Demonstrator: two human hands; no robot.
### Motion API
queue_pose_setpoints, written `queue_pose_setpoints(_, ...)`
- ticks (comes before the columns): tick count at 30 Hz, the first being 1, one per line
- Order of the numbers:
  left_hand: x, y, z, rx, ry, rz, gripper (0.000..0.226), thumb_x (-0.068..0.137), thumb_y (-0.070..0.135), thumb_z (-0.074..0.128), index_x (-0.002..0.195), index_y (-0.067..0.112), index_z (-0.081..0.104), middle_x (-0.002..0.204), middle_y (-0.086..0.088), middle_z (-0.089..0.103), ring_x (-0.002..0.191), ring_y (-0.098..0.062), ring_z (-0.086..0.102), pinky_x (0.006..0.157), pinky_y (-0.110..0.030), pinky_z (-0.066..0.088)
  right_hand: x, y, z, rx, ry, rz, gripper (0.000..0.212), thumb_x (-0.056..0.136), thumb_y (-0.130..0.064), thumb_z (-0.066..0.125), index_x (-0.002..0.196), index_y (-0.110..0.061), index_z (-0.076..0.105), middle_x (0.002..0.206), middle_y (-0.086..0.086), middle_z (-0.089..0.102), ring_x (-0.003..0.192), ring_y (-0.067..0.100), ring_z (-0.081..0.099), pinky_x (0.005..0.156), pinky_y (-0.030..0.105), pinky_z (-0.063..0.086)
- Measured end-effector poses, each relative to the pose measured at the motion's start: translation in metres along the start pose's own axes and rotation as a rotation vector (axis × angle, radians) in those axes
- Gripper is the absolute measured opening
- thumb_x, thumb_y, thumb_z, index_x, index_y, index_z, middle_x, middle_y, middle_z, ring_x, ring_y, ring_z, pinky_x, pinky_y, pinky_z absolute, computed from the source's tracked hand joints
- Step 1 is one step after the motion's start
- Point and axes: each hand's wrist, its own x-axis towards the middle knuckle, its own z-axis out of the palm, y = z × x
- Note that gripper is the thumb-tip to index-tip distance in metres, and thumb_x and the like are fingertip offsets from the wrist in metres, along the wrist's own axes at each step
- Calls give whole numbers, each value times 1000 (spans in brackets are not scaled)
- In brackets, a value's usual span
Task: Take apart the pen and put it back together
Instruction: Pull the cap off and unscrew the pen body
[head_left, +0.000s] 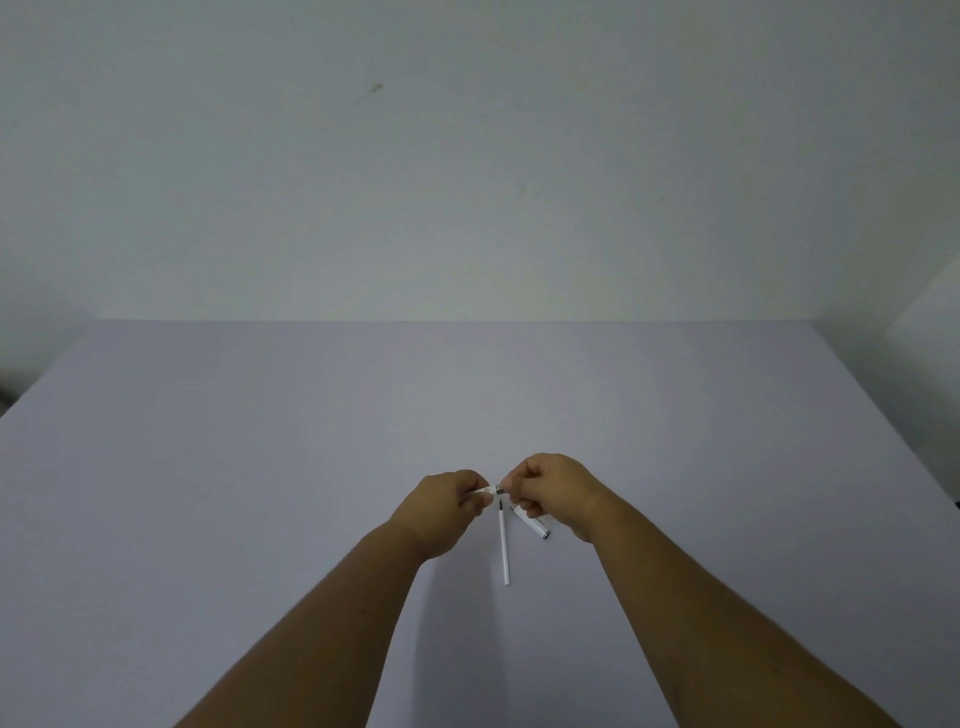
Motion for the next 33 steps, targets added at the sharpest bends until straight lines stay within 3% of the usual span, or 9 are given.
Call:
queue_pose_setpoints(3, 0, 3, 0, 7, 4, -1, 18, 98, 30, 46, 84, 21, 55, 82, -1, 59, 73, -17, 50, 60, -21, 36, 0, 0, 0, 35, -5, -17, 10, 82, -11, 68, 90, -15, 65, 89, 5, 66, 84, 18, 63, 86, 33, 55)
queue_pose_setpoints(6, 0, 3, 0, 15, 8, 3, 18, 98, 30, 46, 85, 21, 54, 81, 0, 58, 72, -16, 50, 60, -20, 36, -1, -1, 0, 56, -4, 15, 17, 87, -26, 65, 89, -9, 68, 82, 6, 68, 71, 16, 61, 74, 27, 55)
queue_pose_setpoints(9, -1, 4, 1, 17, 9, 6, 18, 98, 30, 46, 84, 22, 54, 80, 0, 57, 72, -16, 49, 59, -20, 36, -1, 0, 0, 8, 30, -16, 4, 85, -13, 65, 83, -15, 67, 85, 5, 68, 78, 17, 63, 84, 33, 55)
queue_pose_setpoints(11, -1, 4, 1, 19, 15, 2, 18, 98, 30, 45, 85, 21, 54, 81, 0, 58, 73, -16, 50, 61, -21, 37, 0, 1, 2, 40, 15, -27, 12, 81, -7, 68, 85, -18, 66, 89, 4, 67, 85, 19, 64, 88, 33, 54)
queue_pose_setpoints(15, -1, 3, 1, 6, 18, 8, 18, 97, 31, 46, 84, 22, 54, 79, 1, 57, 71, -15, 49, 65, -24, 38, -2, -1, 2, 67, 38, 23, 18, 87, -26, 65, 87, -8, 69, 77, 4, 66, 70, 16, 60, 74, 28, 54)
queue_pose_setpoints(17, -1, 3, 2, -8, 12, 6, 18, 97, 31, 46, 83, 23, 54, 77, 2, 56, 68, -14, 47, 62, -24, 37, -3, 0, 3, 48, 54, -8, 4, 87, -16, 64, 85, -15, 67, 82, 4, 67, 77, 19, 63, 81, 31, 55)
queue_pose_setpoints(19, -2, 3, 2, -12, 17, 2, 18, 97, 31, 46, 83, 23, 54, 78, 2, 56, 69, -15, 47, 63, -24, 37, -3, 2, 3, 85, 38, -40, 15, 83, -6, 65, 89, -20, 65, 91, 3, 66, 91, 22, 65, 91, 34, 54)
queue_pose_setpoints(23, -2, 2, 4, -10, 25, 0, 18, 97, 31, 45, 85, 22, 55, 80, 2, 58, 71, -15, 49, 65, -24, 39, -5, 3, 4, 127, 27, 41, 18, 87, -22, 65, 95, -6, 69, 81, 4, 66, 72, 15, 59, 74, 26, 53)
queue_pose_setpoints(33, -3, 2, 4, -126, -84, -30, 22, 100, 34, 39, 118, 29, 50, 88, 3, 64, 71, -17, 59, 70, -27, 52, -5, 0, 4, 484, 147, 12, 9, 84, -2, 65, 90, -8, 67, 77, 7, 61, 72, 18, 55, 69, 27, 53)
